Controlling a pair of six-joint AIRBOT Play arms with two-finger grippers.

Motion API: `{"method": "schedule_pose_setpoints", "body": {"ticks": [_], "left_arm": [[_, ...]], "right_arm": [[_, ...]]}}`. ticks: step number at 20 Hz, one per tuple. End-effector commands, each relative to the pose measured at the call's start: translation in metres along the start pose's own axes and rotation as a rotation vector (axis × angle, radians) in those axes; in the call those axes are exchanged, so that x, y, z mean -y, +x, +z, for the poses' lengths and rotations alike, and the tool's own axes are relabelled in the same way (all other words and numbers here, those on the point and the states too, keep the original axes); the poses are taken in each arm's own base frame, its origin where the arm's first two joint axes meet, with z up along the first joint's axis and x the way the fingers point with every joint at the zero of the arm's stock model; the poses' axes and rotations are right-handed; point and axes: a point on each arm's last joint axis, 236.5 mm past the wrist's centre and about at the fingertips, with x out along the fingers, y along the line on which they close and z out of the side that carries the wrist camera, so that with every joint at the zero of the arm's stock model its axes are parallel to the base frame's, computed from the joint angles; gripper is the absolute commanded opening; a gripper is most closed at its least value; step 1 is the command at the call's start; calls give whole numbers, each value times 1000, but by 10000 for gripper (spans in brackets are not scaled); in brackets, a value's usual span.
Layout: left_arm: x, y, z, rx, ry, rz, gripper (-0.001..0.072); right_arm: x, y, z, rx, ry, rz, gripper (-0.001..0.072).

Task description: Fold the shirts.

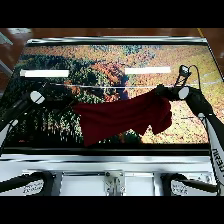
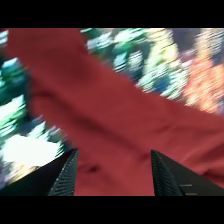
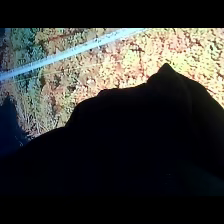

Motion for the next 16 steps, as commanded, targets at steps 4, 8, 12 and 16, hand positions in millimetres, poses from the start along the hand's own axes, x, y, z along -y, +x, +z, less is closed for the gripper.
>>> {"method": "schedule_pose_setpoints", "body": {"ticks": [4,8,12,16], "left_arm": [[-77,-62,-129,-609,167,63,548],[-78,-26,-171,-543,16,-34,609],[-50,-2,-186,-501,-69,-198,602],[-51,16,-194,-500,-58,-164,601]], "right_arm": [[144,-100,-61,-369,-155,-346,622],[150,-113,-108,-465,118,-98,622],[131,-108,-102,-410,239,30,622],[130,-105,-94,-374,249,34,622]]}}
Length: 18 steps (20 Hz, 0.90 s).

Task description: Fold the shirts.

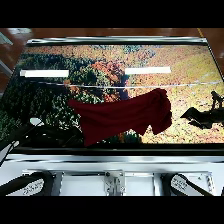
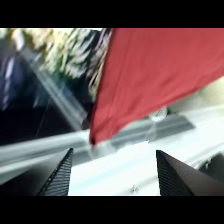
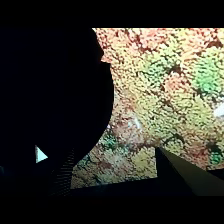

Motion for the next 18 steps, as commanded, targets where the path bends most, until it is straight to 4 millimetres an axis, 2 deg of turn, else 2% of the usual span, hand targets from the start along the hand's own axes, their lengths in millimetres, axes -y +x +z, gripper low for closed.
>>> {"method": "schedule_pose_setpoints", "body": {"ticks": [1,5,7,9,10,11,12,13,16,18], "left_arm": [[-2,19,0,0,-26,-12,601],[-9,33,1,-10,-49,11,601],[-7,40,2,-3,-53,11,599],[-1,46,9,37,-61,2,483],[0,47,15,65,-64,1,441],[2,48,20,87,-68,-3,429],[2,49,22,98,-75,-2,355],[2,49,23,103,-75,0,194],[1,48,24,107,-77,0,55],[2,48,24,106,-76,-1,39]], "right_arm": [[-7,-1,4,22,21,49,622],[-6,-1,6,32,21,46,622],[-5,-1,8,40,22,43,622],[-5,-1,10,46,24,41,622],[-4,0,9,42,29,41,622],[-4,2,8,31,32,44,622],[-4,6,4,11,32,47,622],[-4,10,0,-16,28,51,622],[-7,29,-9,-82,-5,39,623],[-13,45,-12,-113,-25,40,623]]}}
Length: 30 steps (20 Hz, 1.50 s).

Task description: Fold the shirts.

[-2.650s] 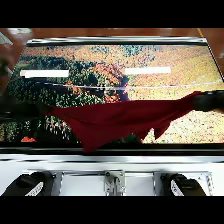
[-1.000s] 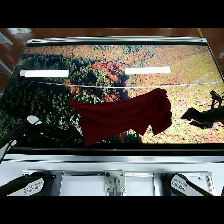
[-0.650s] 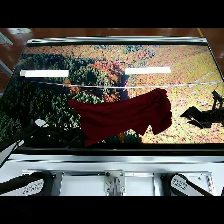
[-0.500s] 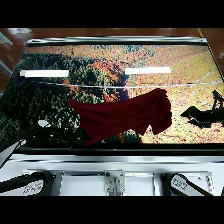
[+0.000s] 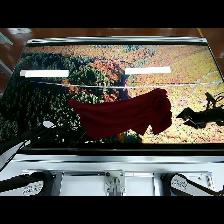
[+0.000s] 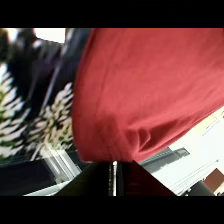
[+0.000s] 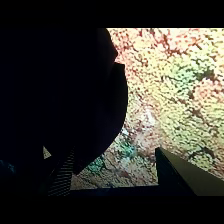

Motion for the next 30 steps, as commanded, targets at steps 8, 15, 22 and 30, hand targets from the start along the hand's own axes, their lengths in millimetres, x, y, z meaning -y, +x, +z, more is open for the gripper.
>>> {"method": "schedule_pose_setpoints", "body": {"ticks": [8,15,22,30], "left_arm": [[11,-8,3,31,55,-21,39],[56,-32,27,105,194,-63,37],[196,-268,63,604,732,193,37],[308,-569,-146,1384,1016,-182,38]], "right_arm": [[-7,71,2,-87,94,83,624],[-29,94,7,-90,48,95,68],[-173,-225,122,792,-584,51,67],[-285,-571,-43,1731,-731,51,67]]}}
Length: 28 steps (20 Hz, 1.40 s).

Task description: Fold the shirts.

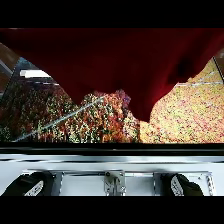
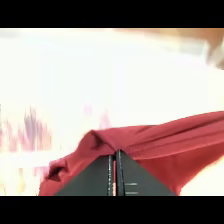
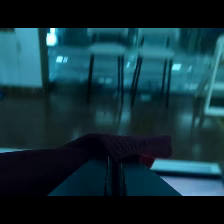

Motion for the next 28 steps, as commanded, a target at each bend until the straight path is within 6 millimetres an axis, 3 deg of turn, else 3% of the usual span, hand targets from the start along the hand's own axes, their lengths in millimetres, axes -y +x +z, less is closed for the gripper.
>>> {"method": "schedule_pose_setpoints", "body": {"ticks": [1,4,6,9,12,15,19,22,24,26,28], "left_arm": [[14,-97,46,191,56,34,37],[-1,-105,14,63,64,101,38],[-4,-101,5,23,63,108,38],[-20,-89,-5,-17,68,160,38],[-53,-61,-35,-130,74,266,38],[-95,-14,-94,-329,81,369,38],[-139,59,-208,-662,60,430,38],[-175,126,-255,-725,17,465,38],[-207,159,-282,-762,-57,516,38],[-230,182,-314,-827,-153,532,38],[-242,202,-343,-868,-226,520,38]], "right_arm": [[-26,-81,101,261,-55,-32,67],[-35,-106,119,307,-57,-34,67],[-34,-109,109,259,-68,-52,67],[-23,-99,70,88,-133,-90,67],[-8,-77,19,-113,-148,-96,67],[2,-38,-66,-411,-88,-23,67],[20,28,-216,-785,146,46,67],[50,91,-325,-894,275,3,67],[52,132,-371,-862,435,-8,67],[37,168,-405,-816,560,12,67],[12,194,-440,-810,557,20,67]]}}
